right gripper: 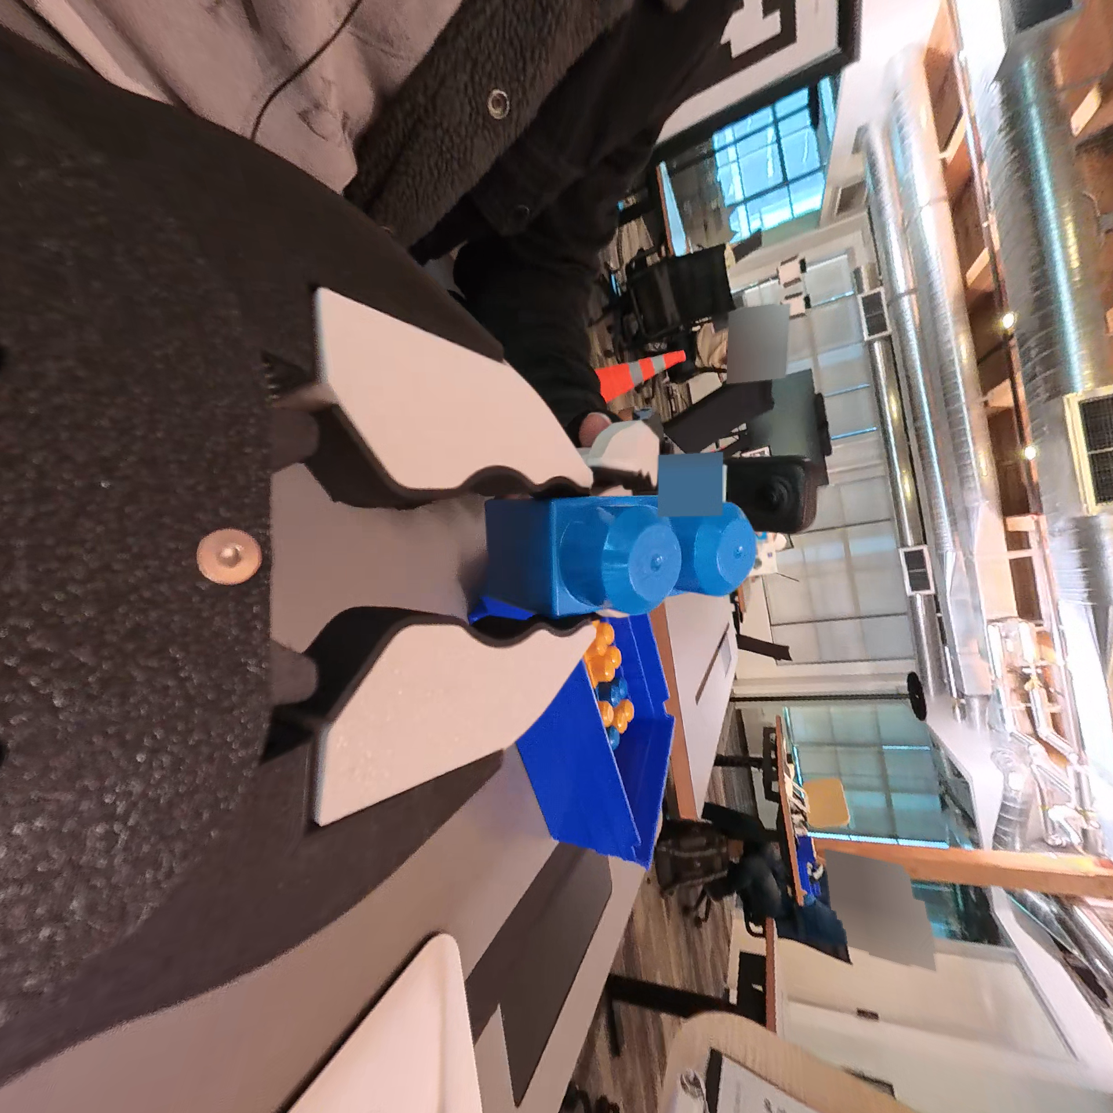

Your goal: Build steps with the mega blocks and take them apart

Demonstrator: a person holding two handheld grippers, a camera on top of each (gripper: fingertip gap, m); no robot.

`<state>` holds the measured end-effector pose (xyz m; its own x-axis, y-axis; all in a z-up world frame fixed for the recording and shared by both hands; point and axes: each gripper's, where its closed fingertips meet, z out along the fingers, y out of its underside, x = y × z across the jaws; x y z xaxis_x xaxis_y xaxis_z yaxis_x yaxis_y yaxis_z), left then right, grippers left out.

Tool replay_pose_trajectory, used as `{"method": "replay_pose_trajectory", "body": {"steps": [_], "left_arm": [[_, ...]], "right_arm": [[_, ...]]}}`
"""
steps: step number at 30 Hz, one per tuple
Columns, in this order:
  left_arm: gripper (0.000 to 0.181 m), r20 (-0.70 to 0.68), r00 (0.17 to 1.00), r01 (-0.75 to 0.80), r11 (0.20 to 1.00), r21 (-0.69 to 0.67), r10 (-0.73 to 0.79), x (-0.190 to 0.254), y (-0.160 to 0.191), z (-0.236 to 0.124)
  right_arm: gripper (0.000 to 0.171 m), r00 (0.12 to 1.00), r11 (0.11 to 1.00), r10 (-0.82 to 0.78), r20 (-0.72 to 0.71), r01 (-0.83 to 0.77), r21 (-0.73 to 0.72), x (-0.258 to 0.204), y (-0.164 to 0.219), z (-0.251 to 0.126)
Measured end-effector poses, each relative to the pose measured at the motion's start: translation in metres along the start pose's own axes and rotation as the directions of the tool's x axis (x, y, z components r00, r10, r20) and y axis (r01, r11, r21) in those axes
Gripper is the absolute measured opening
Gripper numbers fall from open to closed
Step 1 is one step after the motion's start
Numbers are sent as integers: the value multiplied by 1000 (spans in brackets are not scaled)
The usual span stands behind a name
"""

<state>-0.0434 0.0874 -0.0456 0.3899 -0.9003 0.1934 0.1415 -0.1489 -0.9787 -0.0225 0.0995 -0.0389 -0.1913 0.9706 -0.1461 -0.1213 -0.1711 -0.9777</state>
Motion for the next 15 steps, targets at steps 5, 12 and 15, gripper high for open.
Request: {"method": "replay_pose_trajectory", "body": {"steps": [5,12,15], "left_arm": [[54,-42,999,-29,999,-24,27,8,9,2],[38,-82,989,-142,964,-224,127,9,50,2],[38,-94,982,-186,912,-366,163,1,79,-2]], "right_arm": [[37,997,996,4,75,3,-84,-8,19,3],[37,992,955,-29,120,63,-289,-10,59,2],[36,991,908,-73,113,112,-403,-5,79,-3]]}}
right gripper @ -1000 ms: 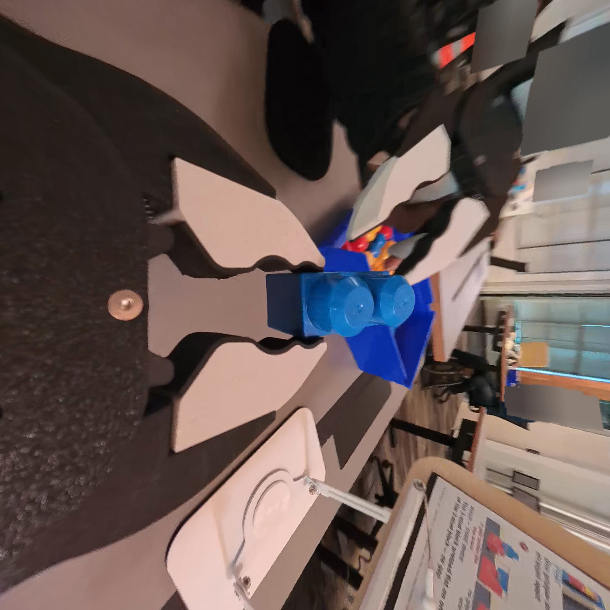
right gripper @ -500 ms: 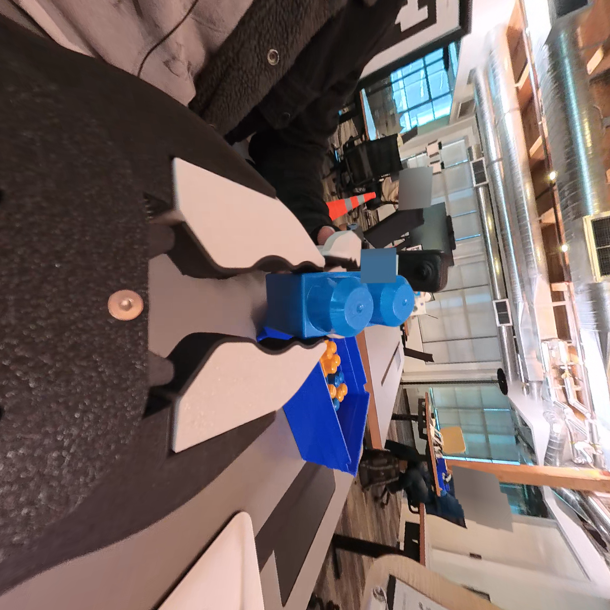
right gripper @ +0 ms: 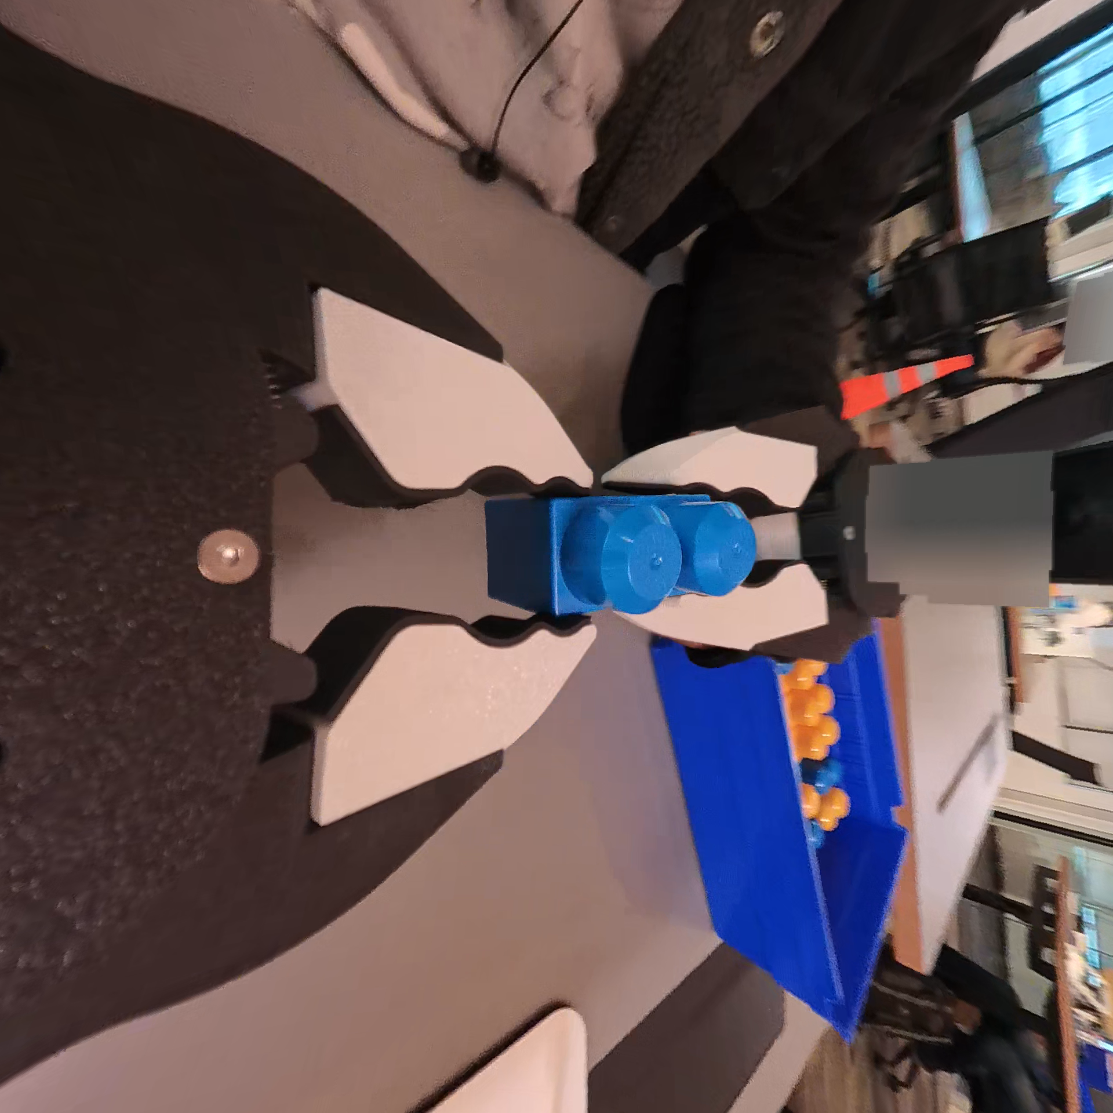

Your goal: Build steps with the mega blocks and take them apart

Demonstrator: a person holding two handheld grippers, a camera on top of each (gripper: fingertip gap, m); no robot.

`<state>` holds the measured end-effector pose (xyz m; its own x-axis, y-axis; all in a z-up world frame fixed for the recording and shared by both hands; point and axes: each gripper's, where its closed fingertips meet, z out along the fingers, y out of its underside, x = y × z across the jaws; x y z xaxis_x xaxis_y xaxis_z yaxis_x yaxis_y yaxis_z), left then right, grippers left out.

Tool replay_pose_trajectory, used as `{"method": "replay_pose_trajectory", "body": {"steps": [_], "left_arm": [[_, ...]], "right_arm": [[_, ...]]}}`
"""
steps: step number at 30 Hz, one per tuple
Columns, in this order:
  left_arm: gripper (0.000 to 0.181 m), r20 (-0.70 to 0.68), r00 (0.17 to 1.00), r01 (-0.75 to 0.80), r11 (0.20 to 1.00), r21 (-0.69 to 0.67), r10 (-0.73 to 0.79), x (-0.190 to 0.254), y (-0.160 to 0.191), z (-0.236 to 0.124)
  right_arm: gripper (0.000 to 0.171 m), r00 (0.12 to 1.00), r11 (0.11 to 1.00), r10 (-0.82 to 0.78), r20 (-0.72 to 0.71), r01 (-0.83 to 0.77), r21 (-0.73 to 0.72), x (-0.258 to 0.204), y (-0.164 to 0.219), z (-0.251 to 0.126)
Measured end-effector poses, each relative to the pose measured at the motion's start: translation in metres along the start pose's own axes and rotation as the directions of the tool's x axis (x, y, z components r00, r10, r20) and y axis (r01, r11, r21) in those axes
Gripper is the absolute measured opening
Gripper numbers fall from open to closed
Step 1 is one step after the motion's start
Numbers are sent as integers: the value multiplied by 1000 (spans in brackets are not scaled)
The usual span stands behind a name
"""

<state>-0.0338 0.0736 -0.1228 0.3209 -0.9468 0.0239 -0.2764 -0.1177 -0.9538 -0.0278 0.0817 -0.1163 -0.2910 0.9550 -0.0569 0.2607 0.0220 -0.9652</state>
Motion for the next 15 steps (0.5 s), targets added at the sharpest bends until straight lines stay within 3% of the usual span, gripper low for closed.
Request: {"method": "replay_pose_trajectory", "body": {"steps": [7,15], "left_arm": [[36,-6,1000,16,947,-321,-19,-4,66,13],[36,31,1000,14,893,-450,-1,-8,93,16]], "right_arm": [[36,999,967,-37,-21,31,-255,5,49,12],[37,995,878,-88,-42,58,-476,11,92,18]]}}
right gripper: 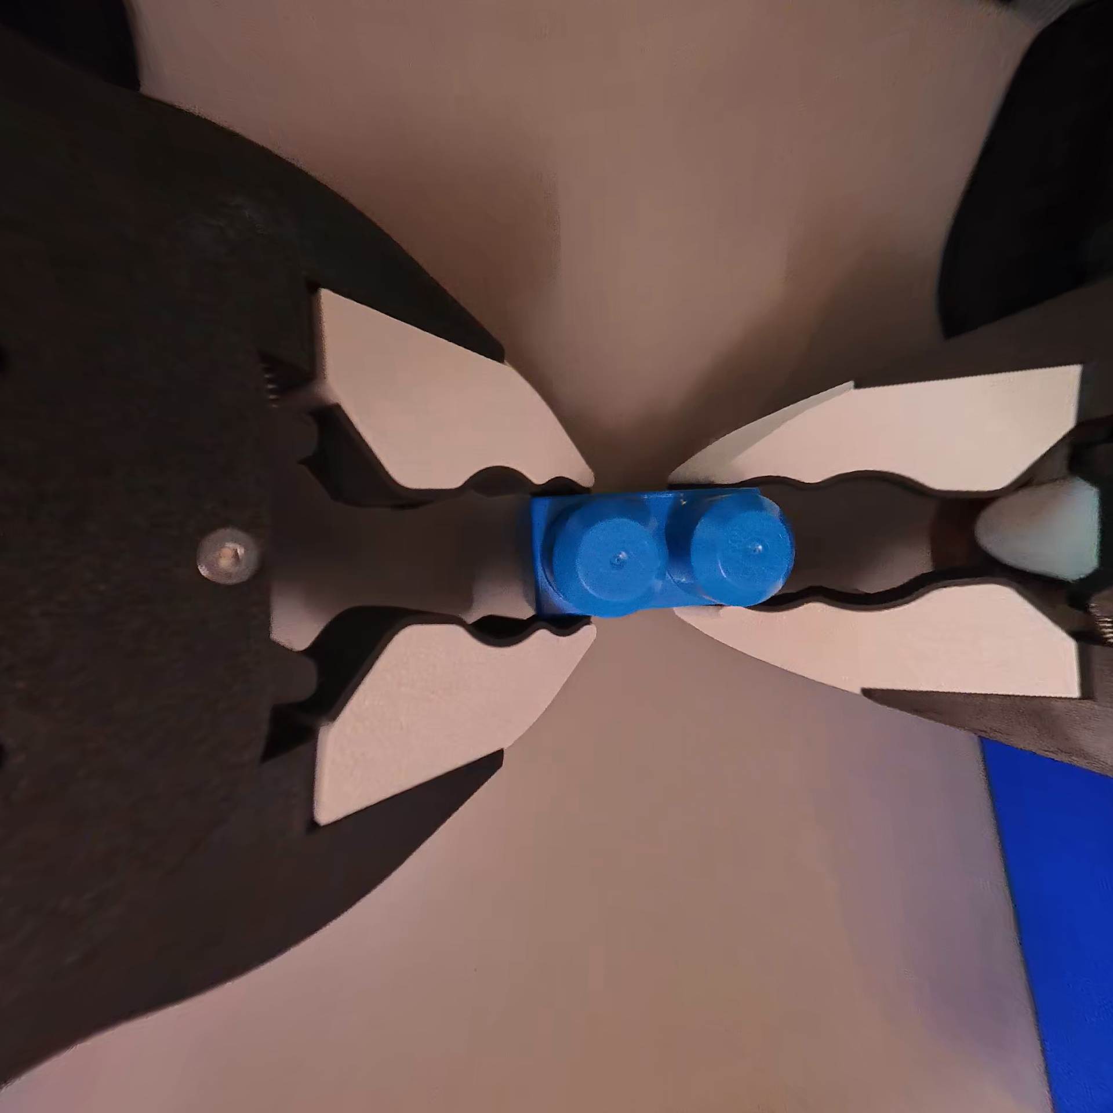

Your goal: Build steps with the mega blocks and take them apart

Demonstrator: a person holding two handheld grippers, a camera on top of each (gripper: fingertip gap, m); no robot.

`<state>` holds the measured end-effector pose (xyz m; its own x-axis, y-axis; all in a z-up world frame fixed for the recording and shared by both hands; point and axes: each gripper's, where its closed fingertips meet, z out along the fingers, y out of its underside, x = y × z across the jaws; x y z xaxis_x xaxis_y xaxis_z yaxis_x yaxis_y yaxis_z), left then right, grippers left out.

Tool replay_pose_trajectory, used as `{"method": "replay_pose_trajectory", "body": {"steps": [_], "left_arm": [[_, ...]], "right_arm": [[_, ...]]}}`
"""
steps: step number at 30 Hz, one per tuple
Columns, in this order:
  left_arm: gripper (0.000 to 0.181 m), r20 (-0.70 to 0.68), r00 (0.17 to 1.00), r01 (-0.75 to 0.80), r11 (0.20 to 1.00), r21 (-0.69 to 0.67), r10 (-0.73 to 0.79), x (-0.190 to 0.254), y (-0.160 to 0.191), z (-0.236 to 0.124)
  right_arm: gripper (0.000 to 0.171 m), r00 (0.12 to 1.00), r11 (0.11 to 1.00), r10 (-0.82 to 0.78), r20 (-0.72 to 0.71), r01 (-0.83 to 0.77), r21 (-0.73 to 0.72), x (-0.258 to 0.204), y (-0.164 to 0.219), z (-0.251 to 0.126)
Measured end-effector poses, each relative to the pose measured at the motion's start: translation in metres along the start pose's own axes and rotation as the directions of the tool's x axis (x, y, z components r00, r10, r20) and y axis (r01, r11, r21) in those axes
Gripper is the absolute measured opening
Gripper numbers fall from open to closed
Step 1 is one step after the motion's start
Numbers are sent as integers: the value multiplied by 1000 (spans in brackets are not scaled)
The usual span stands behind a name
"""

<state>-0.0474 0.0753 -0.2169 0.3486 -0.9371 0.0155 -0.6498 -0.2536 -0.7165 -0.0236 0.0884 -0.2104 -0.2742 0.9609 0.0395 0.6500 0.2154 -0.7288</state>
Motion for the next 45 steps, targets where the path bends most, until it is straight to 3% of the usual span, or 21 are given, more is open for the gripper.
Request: {"method": "replay_pose_trajectory", "body": {"steps": [5,12,17,23,28,31,34,38,41,45], "left_arm": [[36,18,1000,-5,997,-72,7,0,11,9],[36,32,999,3,996,-84,0,-3,14,10],[71,19,999,37,999,-20,-36,-1,-2,-7],[77,104,994,7,985,173,-25,-4,-46,-59],[72,262,963,-31,943,331,-60,-25,-69,-133],[71,353,929,-23,938,347,-108,-44,-60,-175],[69,429,893,27,968,249,-135,-66,-31,-204],[51,475,866,171,985,16,-158,-101,30,-220],[46,439,868,322,936,-142,-232,-114,77,-217],[47,365,898,379,853,-360,-245,-111,126,-210]], "right_arm": [[36,1000,995,-18,-15,17,-99,0,12,6],[36,999,993,-12,-30,8,-118,1,13,6],[45,999,1000,13,-52,-14,-22,7,-2,-9],[67,991,984,47,-122,-25,174,19,-38,-38],[69,977,958,88,-192,-30,284,31,-56,-56],[66,971,952,110,-210,-43,302,36,-56,-62],[62,965,950,129,-227,-55,308,41,-53,-68],[56,959,946,145,-242,-63,318,46,-51,-73],[52,959,949,143,-244,-62,310,46,-48,-72],[52,960,954,142,-242,-68,293,46,-44,-69]]}}
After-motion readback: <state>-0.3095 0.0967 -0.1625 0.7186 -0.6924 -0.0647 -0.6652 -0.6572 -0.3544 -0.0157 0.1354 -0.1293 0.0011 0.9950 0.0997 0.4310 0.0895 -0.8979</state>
